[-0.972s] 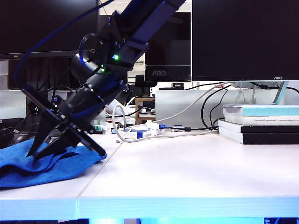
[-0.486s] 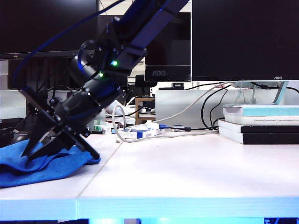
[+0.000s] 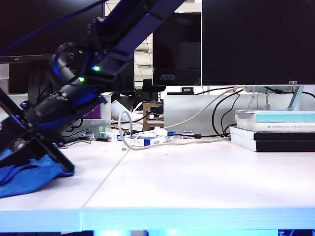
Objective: Wipe the table from right to left using the rag.
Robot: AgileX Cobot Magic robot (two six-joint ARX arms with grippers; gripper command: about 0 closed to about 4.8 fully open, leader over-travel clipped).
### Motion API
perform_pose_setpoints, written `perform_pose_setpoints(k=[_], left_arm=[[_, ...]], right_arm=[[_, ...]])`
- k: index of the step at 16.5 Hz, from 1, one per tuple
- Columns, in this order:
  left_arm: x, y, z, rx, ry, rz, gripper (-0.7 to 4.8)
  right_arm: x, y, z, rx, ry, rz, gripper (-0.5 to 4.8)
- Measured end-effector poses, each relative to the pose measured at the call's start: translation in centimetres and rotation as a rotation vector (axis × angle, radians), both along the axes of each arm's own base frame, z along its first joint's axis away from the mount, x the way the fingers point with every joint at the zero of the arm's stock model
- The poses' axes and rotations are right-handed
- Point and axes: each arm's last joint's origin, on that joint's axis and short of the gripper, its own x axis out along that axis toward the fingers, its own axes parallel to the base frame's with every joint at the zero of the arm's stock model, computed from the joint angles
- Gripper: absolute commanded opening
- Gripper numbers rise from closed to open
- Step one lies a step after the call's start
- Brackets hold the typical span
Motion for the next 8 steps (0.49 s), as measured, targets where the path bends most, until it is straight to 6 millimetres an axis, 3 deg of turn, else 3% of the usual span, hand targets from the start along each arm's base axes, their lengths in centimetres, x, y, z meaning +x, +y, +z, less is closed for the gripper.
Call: perform_pose_setpoints(k=[8], left_arm=[[-0.07,0.02,-0.10,0.003,0.013,0.000,-0.05]], right_arm=[[0.32,1.16,-0.05,0.031,0.020,-0.010,-0.06]])
